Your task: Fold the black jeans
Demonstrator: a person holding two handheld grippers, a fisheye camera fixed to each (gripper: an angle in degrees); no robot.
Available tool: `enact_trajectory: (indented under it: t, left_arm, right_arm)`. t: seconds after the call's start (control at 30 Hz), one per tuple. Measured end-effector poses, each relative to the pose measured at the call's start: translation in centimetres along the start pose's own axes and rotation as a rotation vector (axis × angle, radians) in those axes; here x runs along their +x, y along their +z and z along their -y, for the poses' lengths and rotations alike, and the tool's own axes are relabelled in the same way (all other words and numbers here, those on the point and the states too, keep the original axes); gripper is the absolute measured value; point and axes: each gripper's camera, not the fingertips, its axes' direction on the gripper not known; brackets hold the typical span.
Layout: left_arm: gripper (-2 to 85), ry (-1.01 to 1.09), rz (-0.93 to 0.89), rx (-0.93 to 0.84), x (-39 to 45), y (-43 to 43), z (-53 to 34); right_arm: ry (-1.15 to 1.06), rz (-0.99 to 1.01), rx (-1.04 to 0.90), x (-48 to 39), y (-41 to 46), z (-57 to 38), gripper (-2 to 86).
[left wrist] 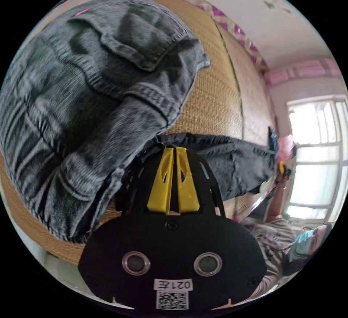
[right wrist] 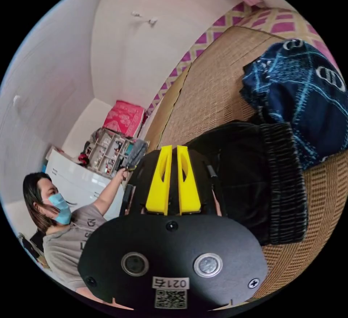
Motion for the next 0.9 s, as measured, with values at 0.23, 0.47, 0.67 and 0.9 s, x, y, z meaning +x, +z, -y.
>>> enact_trajectory:
  t: [0.23,0.47,0.67,0.9]
  left_arm:
    - [3.0,0.153,0.270,0.122,4.6,-6.9,-2.5]
    - [-0.1,0.113,0.429,0.562,4.6,-19.2,-14.9]
    - [1.3,0.040,0.231,0.482,-1.3,-20.7,-21.8]
    - [12.7,-0.355,-0.239,0.555,-12.1,-19.4,-25.5]
  right_arm:
    - [-0.270,0.042,-0.286,-14.5,15.2,-3.6,-0.2]
    - [-0.431,0.215,-0.486,-24.8,28.2,-8.1,-0.2]
    - [-0.523,0.235,-0.563,-30.4,34.8,-10.3,-0.2]
    - [-0.471,0.291,-0.538,-31.7,34.3,-11.6,-0.2]
